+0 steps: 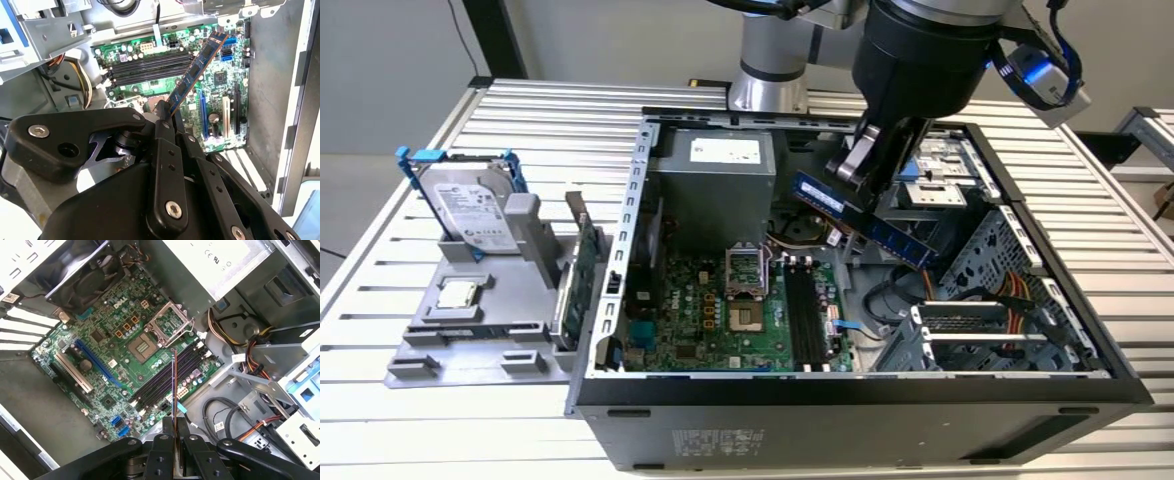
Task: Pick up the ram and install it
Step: 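Insert the ram into the slot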
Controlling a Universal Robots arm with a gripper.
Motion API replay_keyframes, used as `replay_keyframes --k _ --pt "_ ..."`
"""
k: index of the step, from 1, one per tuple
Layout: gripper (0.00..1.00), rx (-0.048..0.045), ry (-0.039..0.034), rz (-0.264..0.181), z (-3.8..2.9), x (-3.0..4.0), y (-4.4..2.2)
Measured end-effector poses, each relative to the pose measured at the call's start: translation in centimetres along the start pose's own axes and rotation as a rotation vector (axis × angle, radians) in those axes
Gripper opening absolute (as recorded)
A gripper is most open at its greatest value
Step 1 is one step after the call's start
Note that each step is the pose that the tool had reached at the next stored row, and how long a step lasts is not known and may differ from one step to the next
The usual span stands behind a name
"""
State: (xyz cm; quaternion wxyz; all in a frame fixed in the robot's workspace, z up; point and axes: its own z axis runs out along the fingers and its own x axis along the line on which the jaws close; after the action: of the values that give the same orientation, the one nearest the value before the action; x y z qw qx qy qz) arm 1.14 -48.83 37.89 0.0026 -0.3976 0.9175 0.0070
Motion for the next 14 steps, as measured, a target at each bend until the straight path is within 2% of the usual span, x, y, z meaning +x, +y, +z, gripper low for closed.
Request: replay_keyframes --k 14 --pt "0.00 0.0001 -0.0003 0.020 0.00 0.00 0.00"
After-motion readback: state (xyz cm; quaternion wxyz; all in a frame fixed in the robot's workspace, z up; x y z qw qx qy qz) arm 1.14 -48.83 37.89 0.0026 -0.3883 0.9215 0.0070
